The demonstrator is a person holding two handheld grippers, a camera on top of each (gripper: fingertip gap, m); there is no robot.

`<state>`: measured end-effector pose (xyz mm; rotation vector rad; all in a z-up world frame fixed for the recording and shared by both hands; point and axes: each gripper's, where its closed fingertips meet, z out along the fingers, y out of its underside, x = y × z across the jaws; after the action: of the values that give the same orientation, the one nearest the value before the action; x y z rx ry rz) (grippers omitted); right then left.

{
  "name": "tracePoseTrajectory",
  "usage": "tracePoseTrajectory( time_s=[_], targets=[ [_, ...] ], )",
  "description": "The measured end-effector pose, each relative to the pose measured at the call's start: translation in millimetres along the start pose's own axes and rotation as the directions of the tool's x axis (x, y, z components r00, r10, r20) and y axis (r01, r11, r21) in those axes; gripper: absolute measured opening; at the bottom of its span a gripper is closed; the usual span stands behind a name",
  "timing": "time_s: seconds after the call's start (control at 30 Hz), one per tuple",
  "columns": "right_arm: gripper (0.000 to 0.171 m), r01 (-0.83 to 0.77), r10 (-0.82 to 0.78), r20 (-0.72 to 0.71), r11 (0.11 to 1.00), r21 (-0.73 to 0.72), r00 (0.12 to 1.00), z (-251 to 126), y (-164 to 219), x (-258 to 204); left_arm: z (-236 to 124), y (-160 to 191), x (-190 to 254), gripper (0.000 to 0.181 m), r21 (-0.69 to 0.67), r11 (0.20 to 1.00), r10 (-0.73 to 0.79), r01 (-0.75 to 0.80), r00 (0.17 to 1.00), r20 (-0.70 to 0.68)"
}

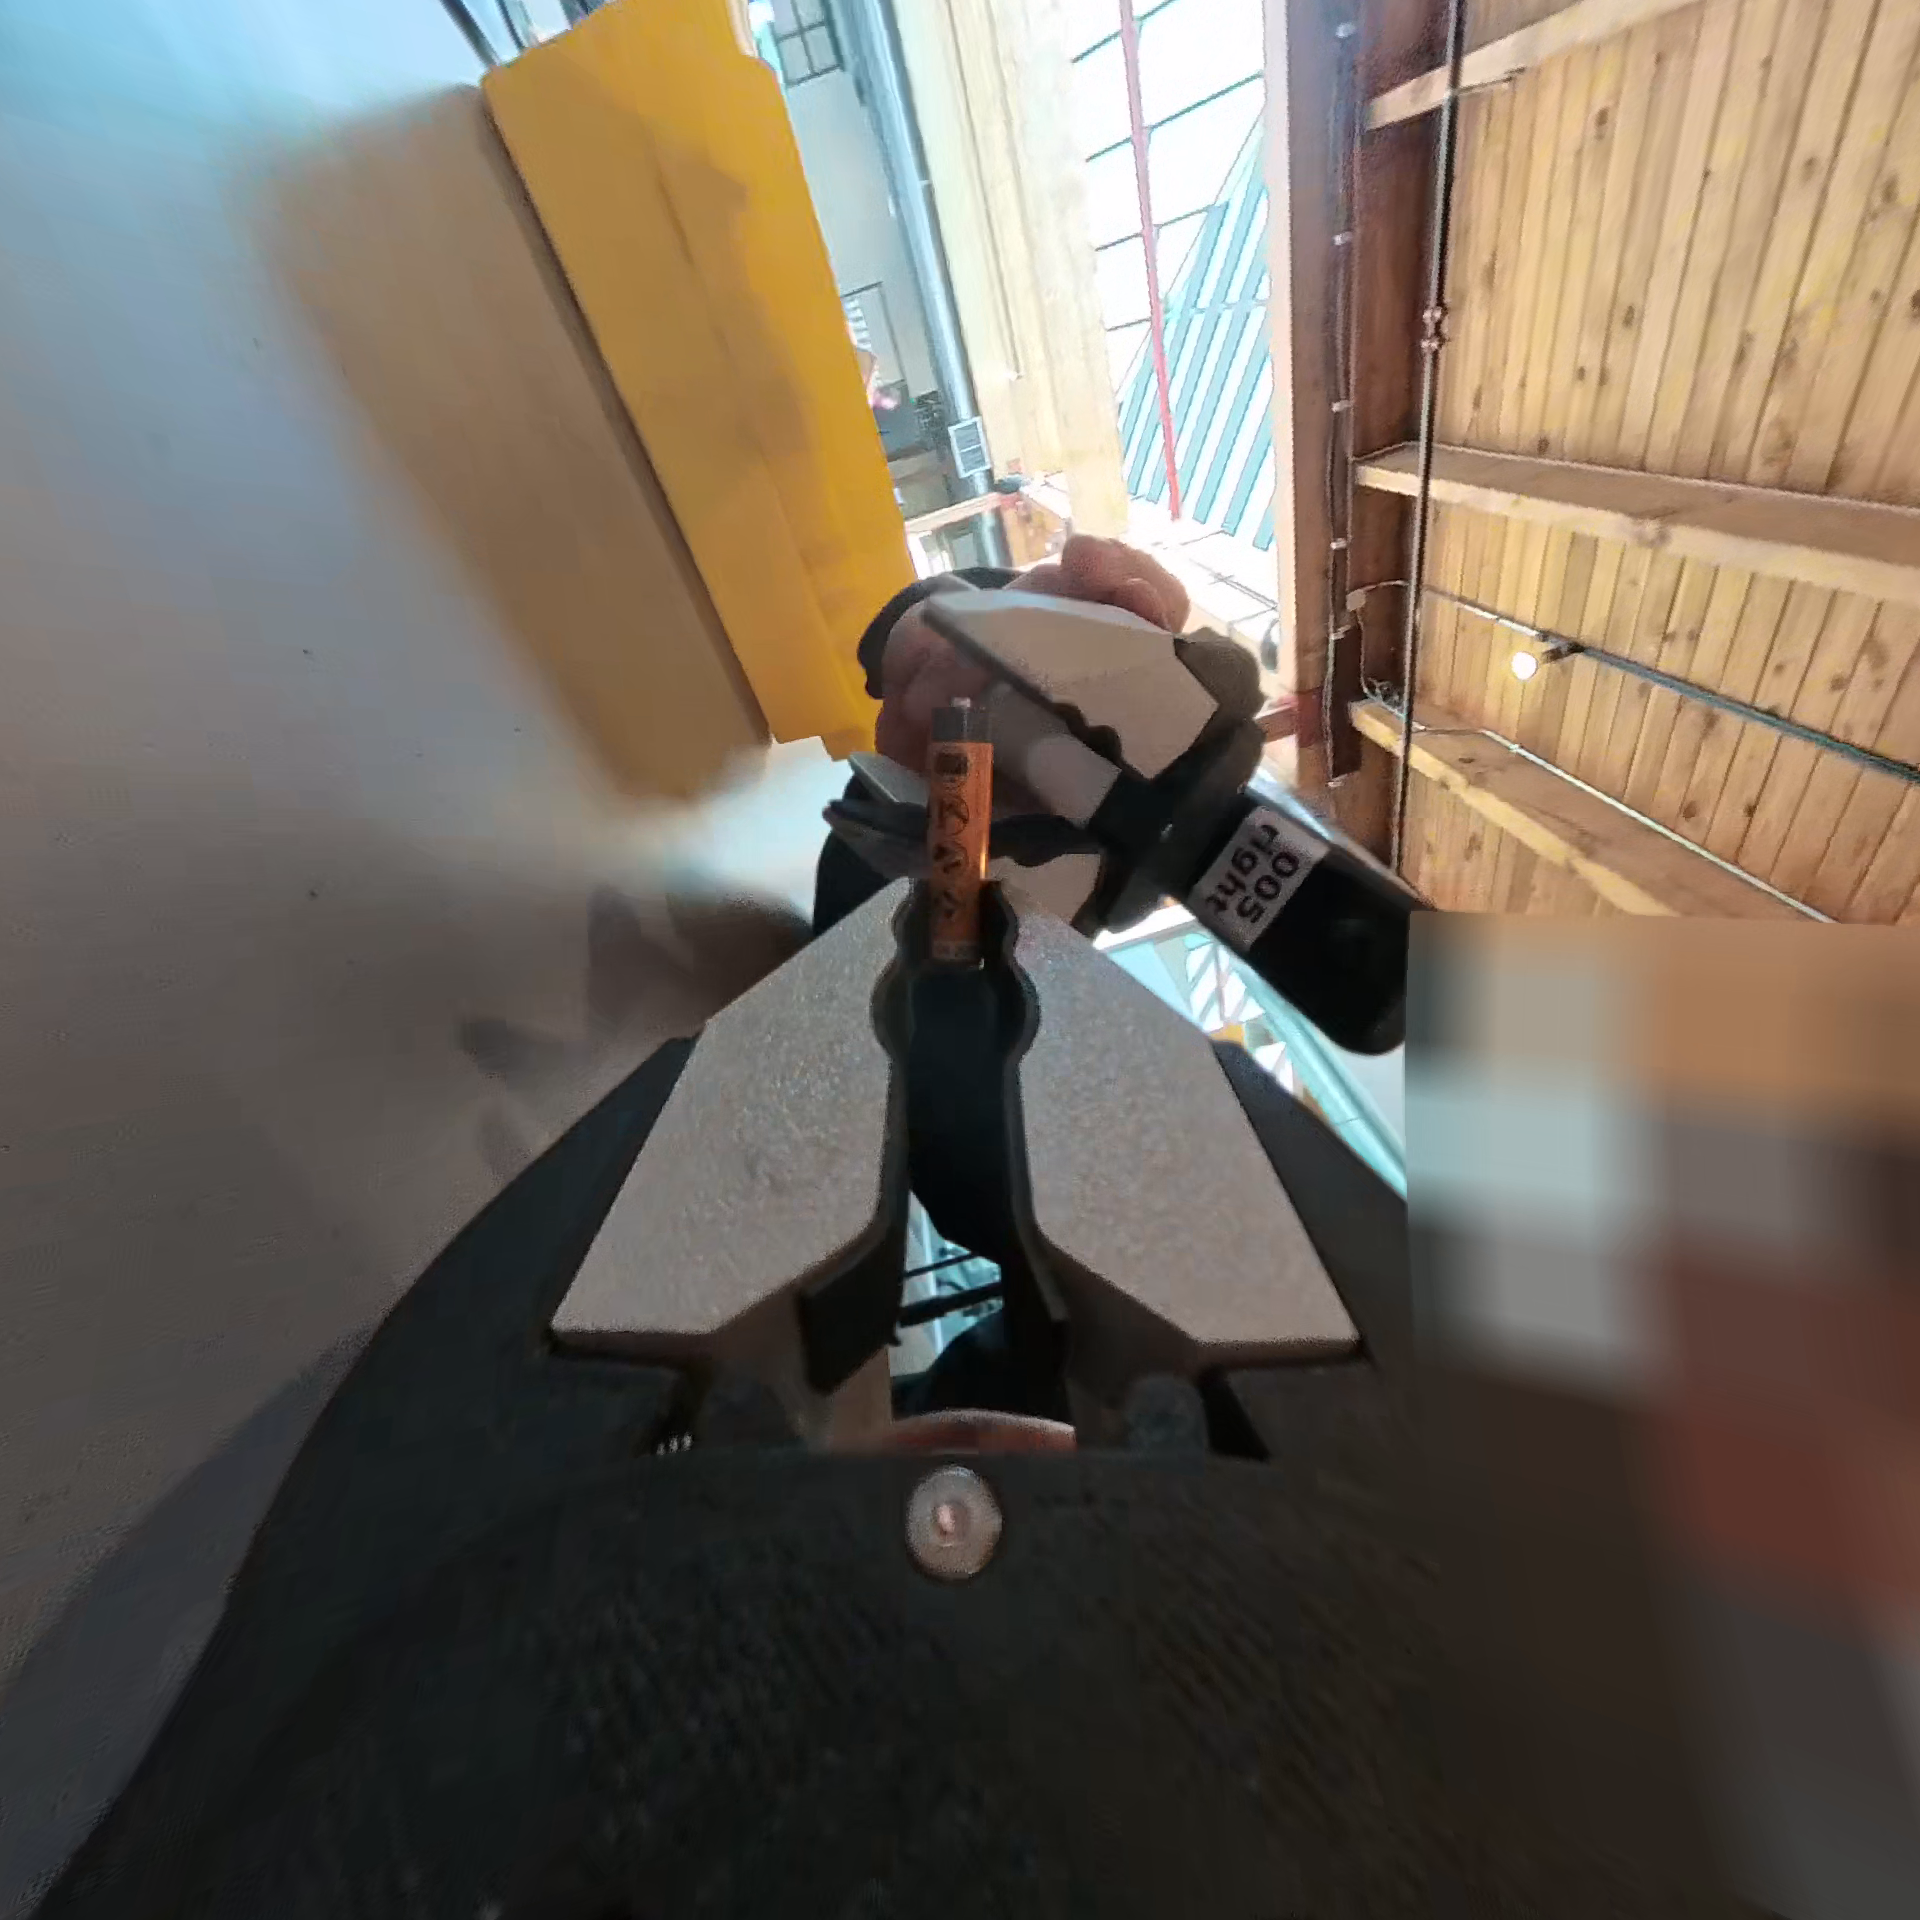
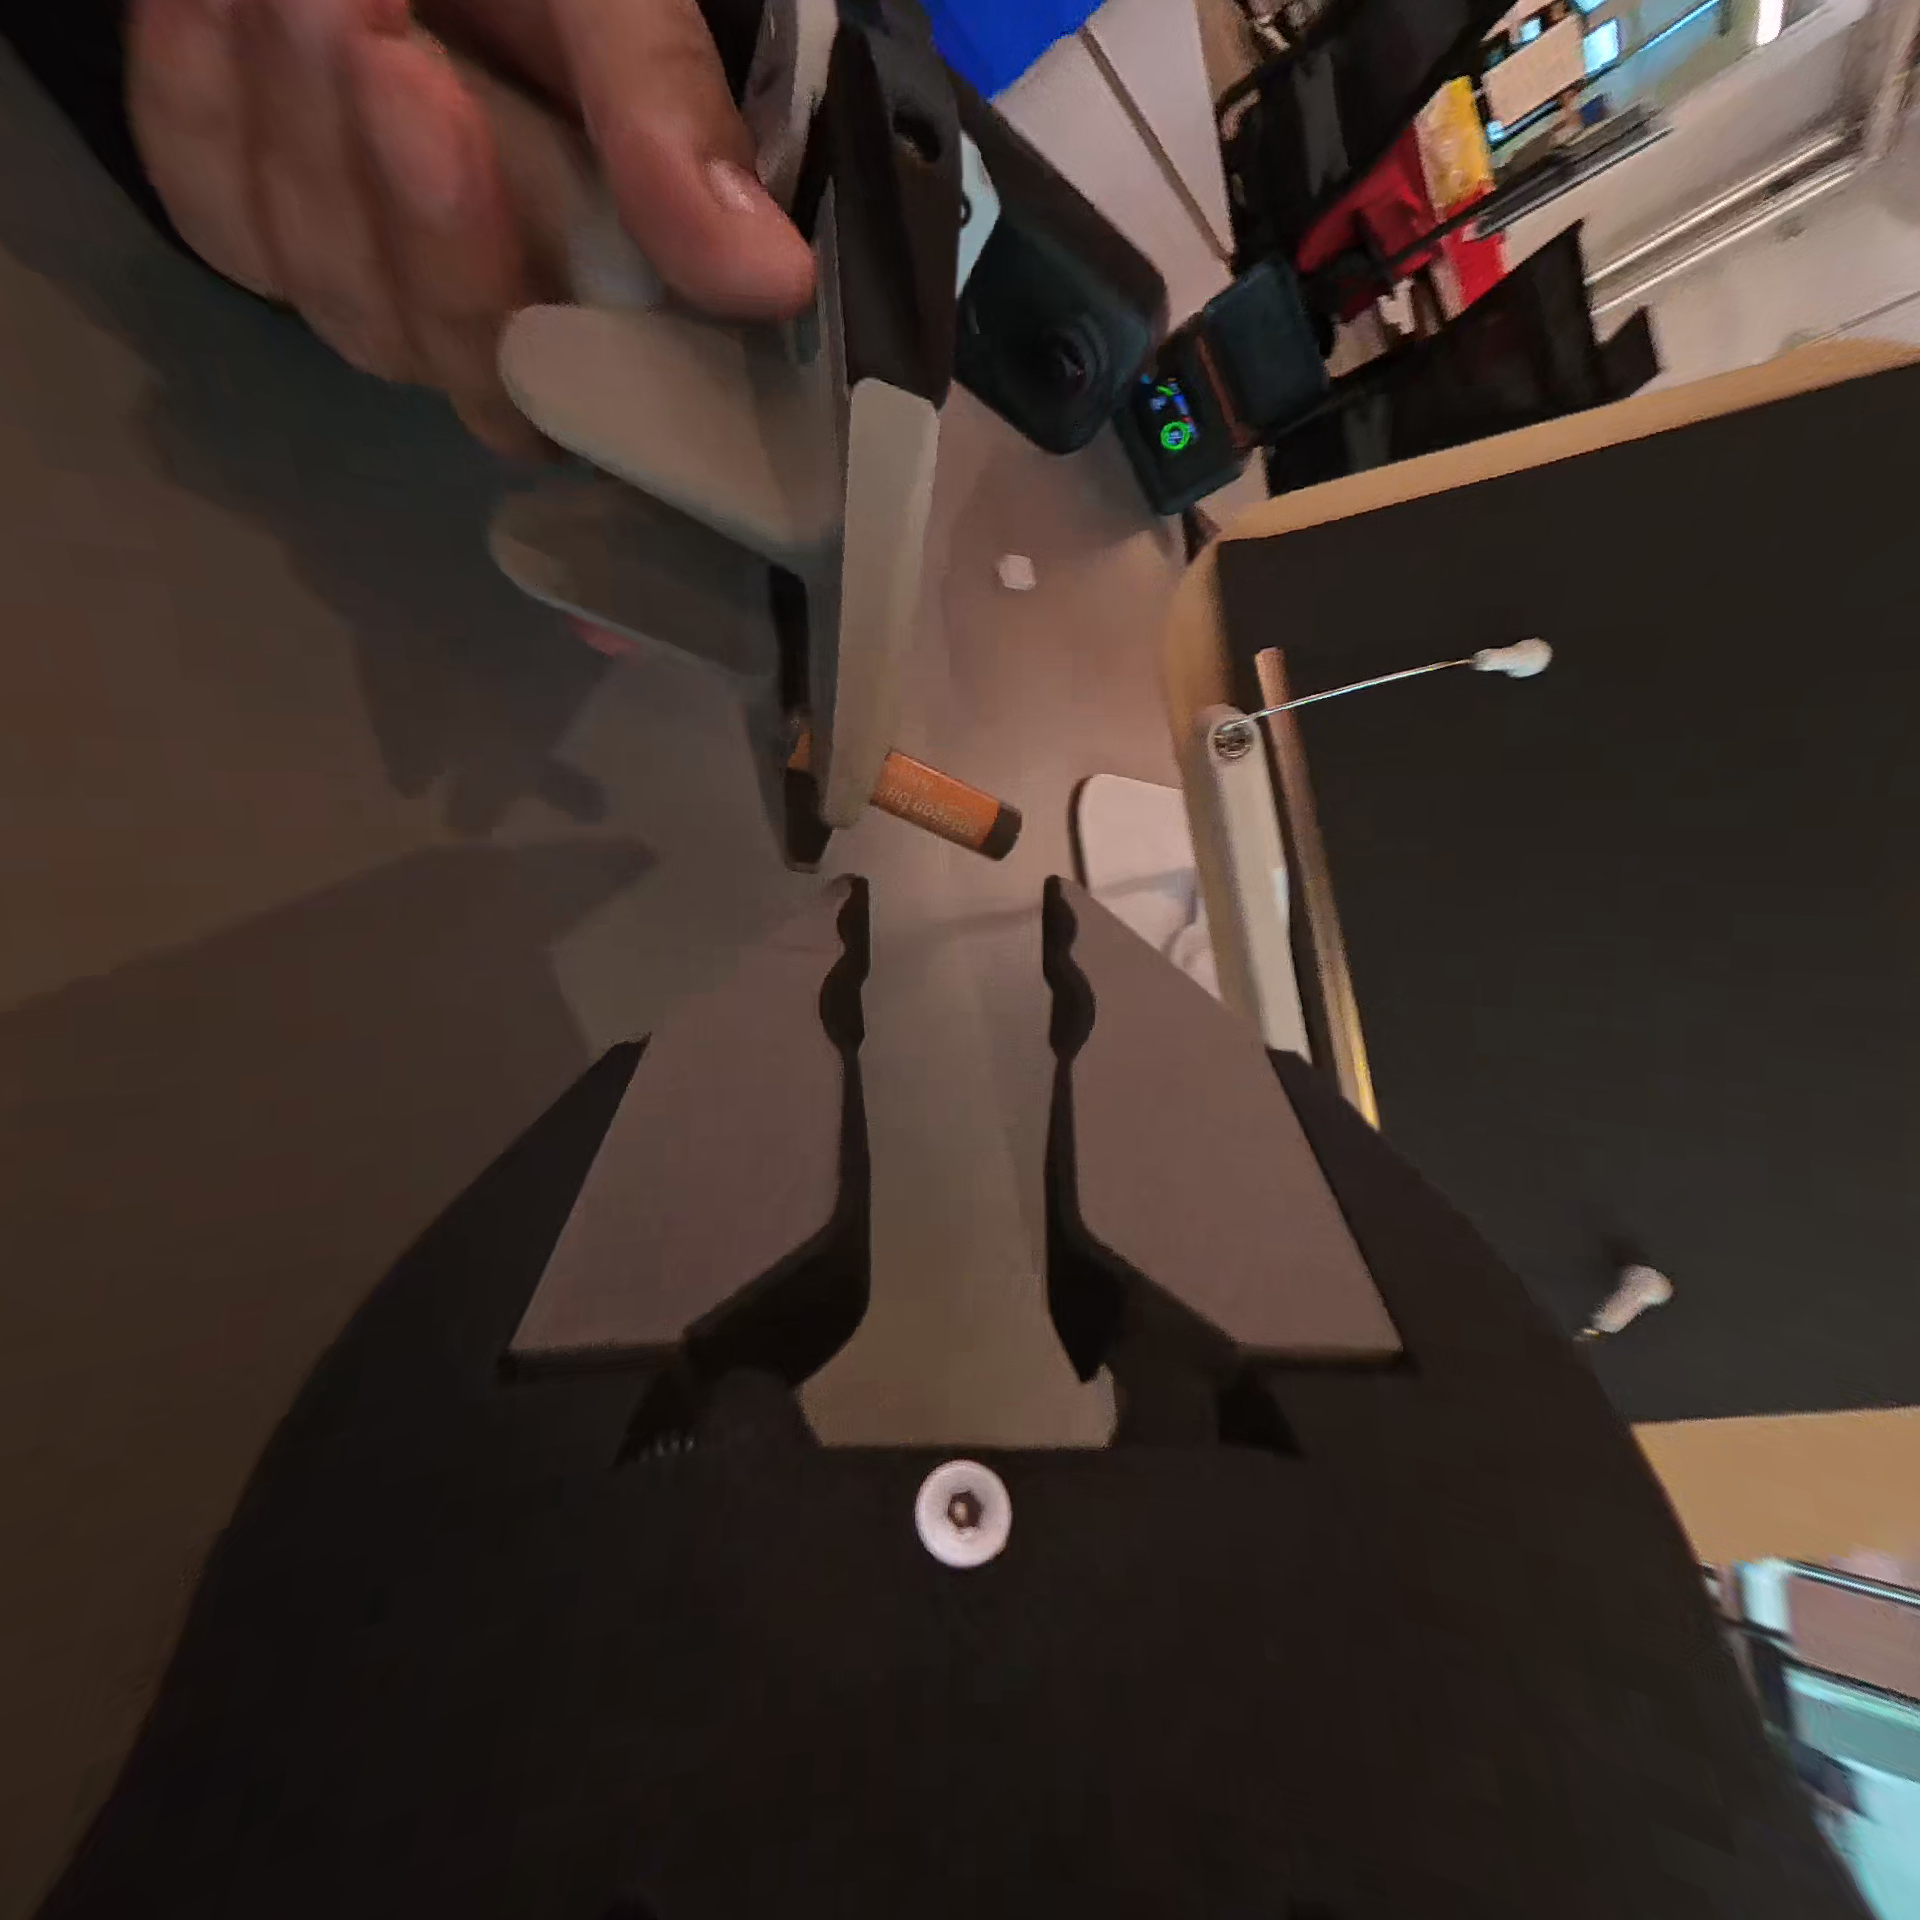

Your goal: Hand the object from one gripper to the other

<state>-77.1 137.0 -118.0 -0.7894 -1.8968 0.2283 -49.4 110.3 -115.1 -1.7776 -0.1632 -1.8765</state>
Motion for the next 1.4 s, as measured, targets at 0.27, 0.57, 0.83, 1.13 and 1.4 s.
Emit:
tracePoseTrajectory(
  time_s=[0.27, 0.57, 0.83, 1.13, 1.4],
  targets=[
    [0.019, 0.246, -0.247, -0.138, 0.969, -0.027, 0.959, 2, -11, 0, -3, -2, -6, 0.008, 0.013, 0.999, -0.035, 0.035, 0.999, 0.013],
    [0.012, 0.422, -0.429, -0.221, 0.903, -0.082, 0.876, 1, -15, -1, 1, 8, 1, 0.007, -0.054, 0.994, -0.099, 0.097, 0.994, -0.041],
    [0.038, 0.555, -0.559, -0.278, 0.826, -0.101, 0.781, -5, -9, -14, 3, 14, 2, 0.007, -0.087, 0.992, -0.093, 0.088, 0.994, -0.054],
    [0.035, 0.645, -0.642, -0.324, 0.756, -0.116, 0.695, -3, -18, -22, 12, 28, 2, 0.008, -0.143, 0.987, -0.08, 0.072, 0.996, -0.045],
    [0.006, 0.655, -0.672, -0.368, 0.731, -0.191, 0.642, -6, -11, -9, 9, 23, 1, 0.009, -0.122, 0.991, -0.058, 0.054, 0.998, -0.031]
  ],
)
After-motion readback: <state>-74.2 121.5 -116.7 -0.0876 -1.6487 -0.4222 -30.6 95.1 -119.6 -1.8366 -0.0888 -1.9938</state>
